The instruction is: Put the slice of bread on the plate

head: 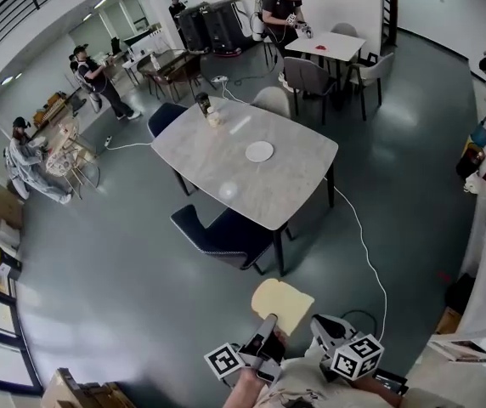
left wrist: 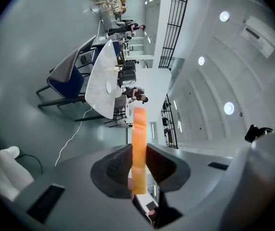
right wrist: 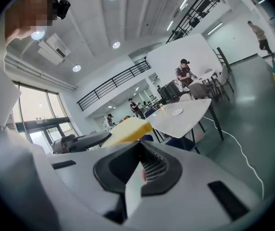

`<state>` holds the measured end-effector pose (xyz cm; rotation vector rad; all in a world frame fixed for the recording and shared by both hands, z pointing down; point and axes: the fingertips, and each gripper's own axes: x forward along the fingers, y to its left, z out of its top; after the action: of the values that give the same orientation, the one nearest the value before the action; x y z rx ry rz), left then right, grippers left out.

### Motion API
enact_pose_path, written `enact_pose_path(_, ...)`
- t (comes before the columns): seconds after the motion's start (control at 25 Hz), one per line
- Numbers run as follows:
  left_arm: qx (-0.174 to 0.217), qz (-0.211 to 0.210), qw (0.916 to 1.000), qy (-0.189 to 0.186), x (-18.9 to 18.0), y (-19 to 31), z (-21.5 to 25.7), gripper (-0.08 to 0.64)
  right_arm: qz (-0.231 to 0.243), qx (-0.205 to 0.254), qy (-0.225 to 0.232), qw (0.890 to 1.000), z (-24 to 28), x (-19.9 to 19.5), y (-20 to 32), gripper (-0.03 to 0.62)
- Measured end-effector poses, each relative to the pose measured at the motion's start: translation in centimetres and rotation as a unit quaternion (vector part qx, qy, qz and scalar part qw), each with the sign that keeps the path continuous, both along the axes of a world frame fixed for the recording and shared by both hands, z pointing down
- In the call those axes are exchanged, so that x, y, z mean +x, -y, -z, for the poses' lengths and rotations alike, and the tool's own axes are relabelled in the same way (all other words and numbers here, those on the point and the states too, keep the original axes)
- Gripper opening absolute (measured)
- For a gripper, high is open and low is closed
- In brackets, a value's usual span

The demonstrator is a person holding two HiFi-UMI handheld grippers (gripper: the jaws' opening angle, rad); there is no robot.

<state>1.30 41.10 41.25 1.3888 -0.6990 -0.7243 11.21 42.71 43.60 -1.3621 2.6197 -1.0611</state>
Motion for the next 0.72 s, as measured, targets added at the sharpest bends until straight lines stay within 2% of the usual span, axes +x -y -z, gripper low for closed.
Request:
enact_pose_path(0.2, -0.02, -0.008, 0.9996, 0.017, 3.6, 0.7, -1.6, 0.094, -0.01, 0.008, 0.023, 1.0, -0.1, 3.6, 0.4, 0.006)
enact_pose_path(0.36, -0.012, -0.032, 0.9989, 0.031, 6.3, 1.1, -2.1, 0.094, -0.034, 0.027, 0.047, 0.998, 0.5, 6.1, 0.8, 0.005)
enact_pose_path(0.48, -0.031, -0.026, 0.999, 0.019, 7.9, 1.3, -3.5, 0.094, -0.045, 0.028, 0.063, 0.997, 0.2, 8.5, 1.5, 0.005)
enact_pose_path(0.6, -0.042, -0.033, 0.9984, 0.018, 8.5, 1.3, -4.0, 0.094, -0.067, 0.049, 0.055, 0.995, 0.4, 10.9, 1.0, 0.006)
enact_pose_path(0.72, -0.039, -0.033, 0.9984, 0.025, 9.1, 2.3, -4.0, 0.094, -0.072, 0.038, 0.049, 0.995, -0.6, 11.9, 1.3, 0.005)
